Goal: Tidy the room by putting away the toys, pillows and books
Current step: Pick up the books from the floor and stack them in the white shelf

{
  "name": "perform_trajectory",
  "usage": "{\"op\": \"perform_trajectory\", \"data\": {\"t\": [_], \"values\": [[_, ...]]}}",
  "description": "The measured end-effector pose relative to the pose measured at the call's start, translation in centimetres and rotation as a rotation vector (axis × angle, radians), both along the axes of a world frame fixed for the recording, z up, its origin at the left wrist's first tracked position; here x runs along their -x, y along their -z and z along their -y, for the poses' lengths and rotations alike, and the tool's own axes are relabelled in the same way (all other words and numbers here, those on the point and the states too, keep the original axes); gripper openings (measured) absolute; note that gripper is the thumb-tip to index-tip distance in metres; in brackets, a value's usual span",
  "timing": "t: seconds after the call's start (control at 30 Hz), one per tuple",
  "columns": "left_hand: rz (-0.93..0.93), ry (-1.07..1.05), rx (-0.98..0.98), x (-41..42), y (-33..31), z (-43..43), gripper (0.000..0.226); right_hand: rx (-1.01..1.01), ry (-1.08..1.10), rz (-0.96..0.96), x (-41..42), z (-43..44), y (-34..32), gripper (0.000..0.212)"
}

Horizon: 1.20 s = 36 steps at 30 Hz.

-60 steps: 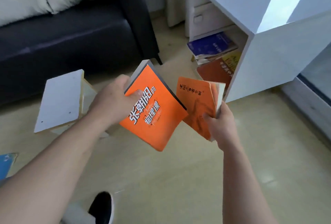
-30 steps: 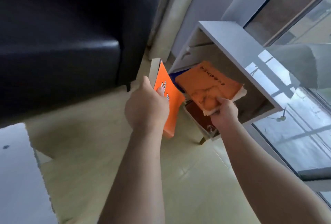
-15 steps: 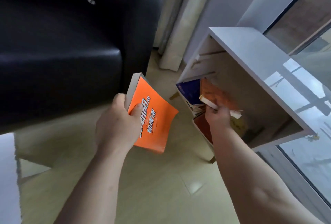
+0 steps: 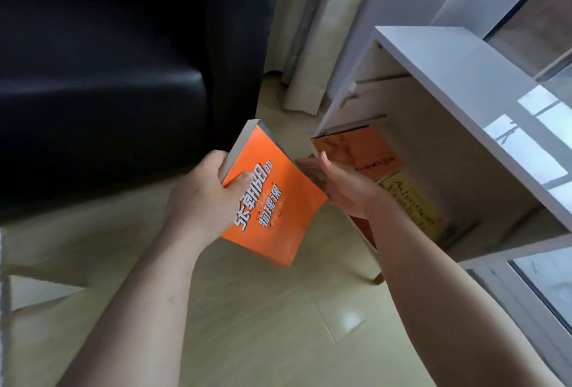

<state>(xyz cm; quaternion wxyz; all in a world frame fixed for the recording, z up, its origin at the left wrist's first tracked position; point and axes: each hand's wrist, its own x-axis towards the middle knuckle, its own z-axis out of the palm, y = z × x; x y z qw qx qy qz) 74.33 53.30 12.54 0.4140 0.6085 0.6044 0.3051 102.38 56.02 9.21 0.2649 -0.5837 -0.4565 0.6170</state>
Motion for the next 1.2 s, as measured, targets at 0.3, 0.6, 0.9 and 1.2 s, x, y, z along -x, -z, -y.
{"op": "perform_trajectory", "data": {"t": [0.3, 0.6, 0.9, 1.2], "values": [[0.186, 0.213, 0.182, -2.8, 0.1, -0.2, 0.013, -0.082, -0.114, 0.218, -0.9, 3.4, -0.7, 0.058], [0.681, -0.091, 0.523, -4.6, 0.1, -0.4, 0.043, -0.072, 0.112, 0.172, -1.5, 6.8, -0.6, 0.049], [0.581, -0.032, 0.514, -7.2, 0.4, 1.7, 0.037, -0.067, 0.615, -0.047, 0.7, 6.1, -2.2, 0.049], [0.587, -0.109, 0.455, -6.0, -1.2, 2.5, 0.034, -0.071, 0.455, 0.008, 3.0, 5.8, -6.4, 0.048]]}}
